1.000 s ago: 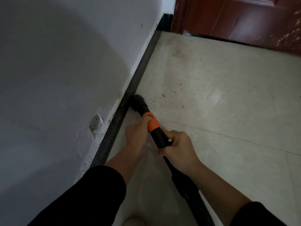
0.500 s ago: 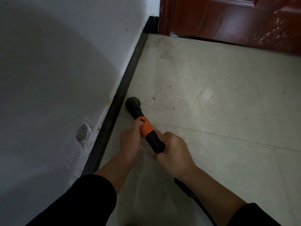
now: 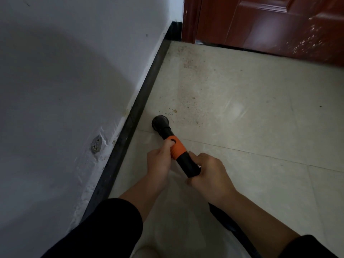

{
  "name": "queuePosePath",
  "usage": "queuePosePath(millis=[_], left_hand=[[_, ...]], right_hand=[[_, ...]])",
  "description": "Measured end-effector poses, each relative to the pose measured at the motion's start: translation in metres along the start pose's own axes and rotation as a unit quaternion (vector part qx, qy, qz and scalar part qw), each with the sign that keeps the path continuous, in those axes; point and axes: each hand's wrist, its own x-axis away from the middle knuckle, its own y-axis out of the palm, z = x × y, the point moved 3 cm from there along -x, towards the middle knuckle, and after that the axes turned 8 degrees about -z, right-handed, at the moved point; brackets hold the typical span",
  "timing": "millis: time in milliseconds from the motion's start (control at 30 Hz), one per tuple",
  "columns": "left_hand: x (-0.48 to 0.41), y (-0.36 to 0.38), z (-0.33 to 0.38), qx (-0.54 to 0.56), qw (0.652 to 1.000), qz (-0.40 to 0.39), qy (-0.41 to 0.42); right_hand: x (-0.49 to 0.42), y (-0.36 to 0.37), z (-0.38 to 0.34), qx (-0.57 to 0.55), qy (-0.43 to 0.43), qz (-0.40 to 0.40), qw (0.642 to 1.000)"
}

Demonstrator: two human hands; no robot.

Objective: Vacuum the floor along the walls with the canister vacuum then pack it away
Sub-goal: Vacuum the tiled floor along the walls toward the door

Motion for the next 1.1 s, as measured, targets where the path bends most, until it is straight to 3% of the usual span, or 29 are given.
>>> queuePosePath(millis=[1100], left_hand=[[0.001, 0.071, -0.001, -0.014, 0.997, -0.069, -0.017]], right_hand=[[0.022, -0.043, 0.035, -0.007, 0.040, 0.043, 0.998]])
